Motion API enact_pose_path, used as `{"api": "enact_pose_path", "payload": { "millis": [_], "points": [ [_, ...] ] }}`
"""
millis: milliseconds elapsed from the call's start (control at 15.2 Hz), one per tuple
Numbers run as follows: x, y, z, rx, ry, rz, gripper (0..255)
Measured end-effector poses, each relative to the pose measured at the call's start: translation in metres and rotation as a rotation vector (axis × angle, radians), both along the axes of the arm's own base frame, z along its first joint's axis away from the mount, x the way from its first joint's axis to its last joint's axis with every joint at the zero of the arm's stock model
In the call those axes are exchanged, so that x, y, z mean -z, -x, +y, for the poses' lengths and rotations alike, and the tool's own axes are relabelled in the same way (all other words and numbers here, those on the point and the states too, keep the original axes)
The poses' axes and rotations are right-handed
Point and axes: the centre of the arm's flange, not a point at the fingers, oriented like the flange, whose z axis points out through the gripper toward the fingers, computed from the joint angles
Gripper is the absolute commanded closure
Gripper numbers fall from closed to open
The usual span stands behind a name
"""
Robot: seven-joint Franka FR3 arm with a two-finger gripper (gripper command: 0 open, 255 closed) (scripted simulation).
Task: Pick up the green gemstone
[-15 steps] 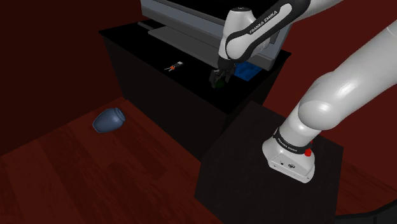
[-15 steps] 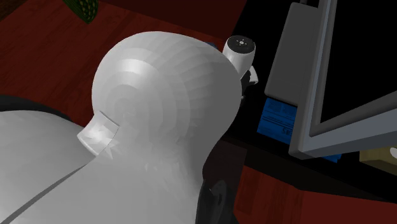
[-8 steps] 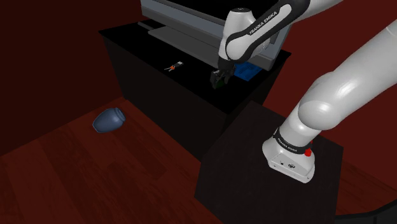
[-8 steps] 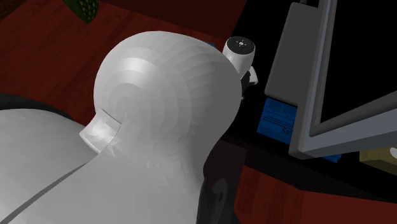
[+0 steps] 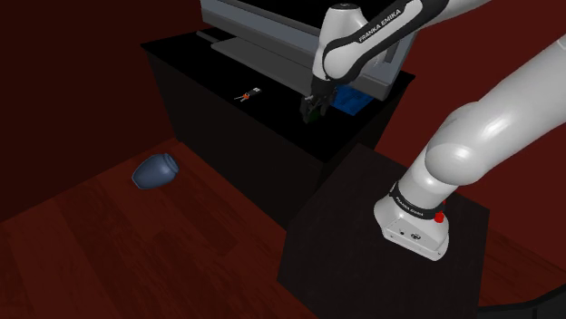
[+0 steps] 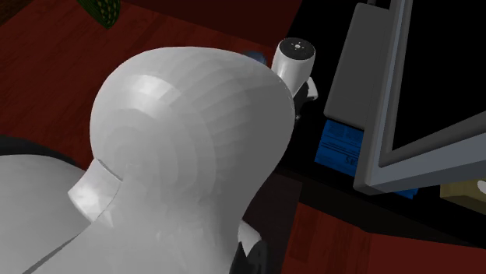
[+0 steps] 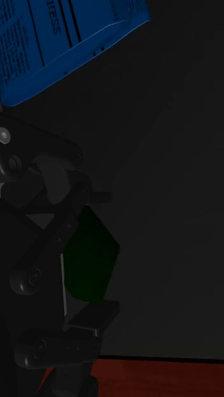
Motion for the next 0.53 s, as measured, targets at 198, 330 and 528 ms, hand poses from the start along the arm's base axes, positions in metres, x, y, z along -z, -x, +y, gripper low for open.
{"api": "enact_pose_path", "payload": {
  "millis": [198,330,528],
  "points": [
    [-0.015,0.001,-0.001,0.000,0.000,0.000,255],
    [-0.025,0.001,0.000,0.000,0.000,0.000,255],
    [-0.041,0.000,0.000,0.000,0.000,0.000,255]
  ]
}}
